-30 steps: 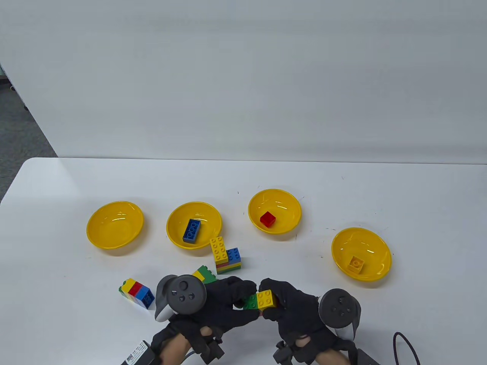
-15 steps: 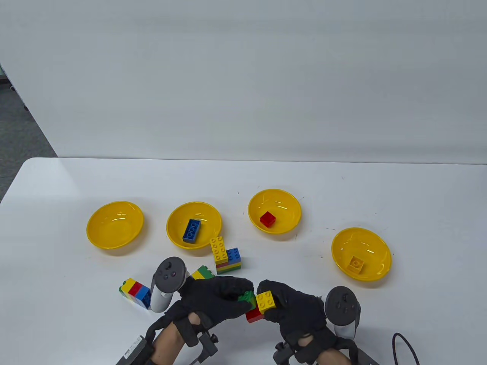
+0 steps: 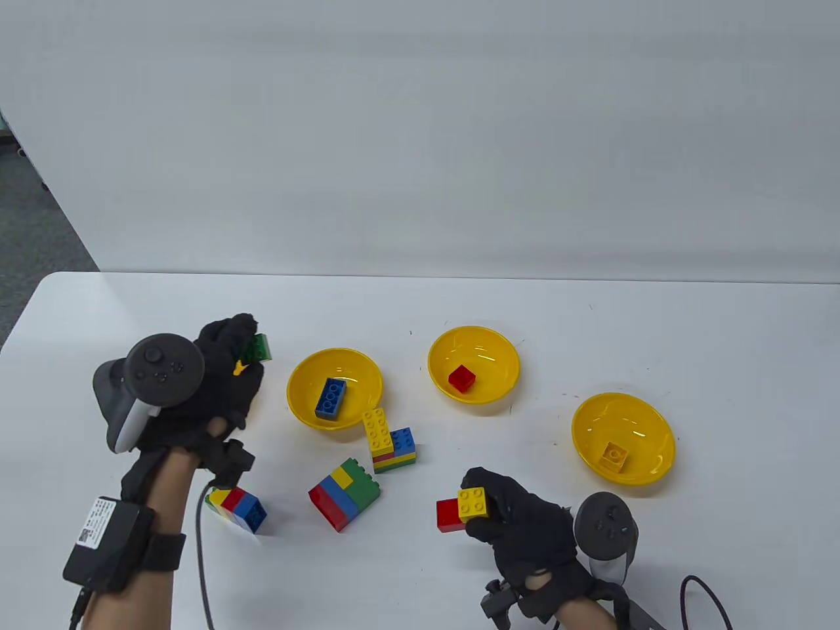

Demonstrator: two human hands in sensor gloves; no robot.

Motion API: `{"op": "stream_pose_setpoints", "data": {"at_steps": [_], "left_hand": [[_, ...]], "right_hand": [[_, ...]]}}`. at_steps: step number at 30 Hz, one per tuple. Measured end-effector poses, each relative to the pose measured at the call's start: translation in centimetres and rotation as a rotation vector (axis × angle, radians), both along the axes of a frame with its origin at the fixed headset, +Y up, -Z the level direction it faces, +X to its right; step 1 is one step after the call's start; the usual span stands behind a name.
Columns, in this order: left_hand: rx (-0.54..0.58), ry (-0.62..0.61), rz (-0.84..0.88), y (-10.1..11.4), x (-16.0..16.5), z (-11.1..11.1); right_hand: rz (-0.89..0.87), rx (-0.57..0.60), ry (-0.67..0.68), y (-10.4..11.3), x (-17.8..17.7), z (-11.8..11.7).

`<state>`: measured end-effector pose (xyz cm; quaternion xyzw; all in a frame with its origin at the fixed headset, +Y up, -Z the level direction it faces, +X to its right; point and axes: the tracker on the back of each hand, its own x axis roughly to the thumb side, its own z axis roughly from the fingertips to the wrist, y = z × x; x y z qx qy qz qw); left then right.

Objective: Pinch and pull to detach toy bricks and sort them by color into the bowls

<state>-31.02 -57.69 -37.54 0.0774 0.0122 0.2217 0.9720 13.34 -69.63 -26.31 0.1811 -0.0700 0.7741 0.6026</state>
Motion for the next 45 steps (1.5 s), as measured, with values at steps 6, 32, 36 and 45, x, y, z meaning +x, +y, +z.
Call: {"op": "stream_pose_setpoints", "data": {"at_steps": [6, 32, 36, 45], "left_hand": [[-0.207, 0.244, -0.280, -7.7, -5.1, -3.3], [0.228, -0.496, 0.170, 1.4, 13.6, 9.8], [0.028, -0.660, 0.186, -5.3, 16.8, 9.8], [-0.197, -0.735, 0.442, -12.7, 17.5, 8.9]], "right_hand": [[0.025, -0.011, 0.008, -0.2, 0.0, -0.3], [-0.101, -0.093, 0.022, -0.9, -0.2, -0.3], [-0.096, -0.098, 0.051, -1.2, -0.7, -0.1], [-0.026, -0.137, 0.089, -2.8, -2.2, 0.2]]}}
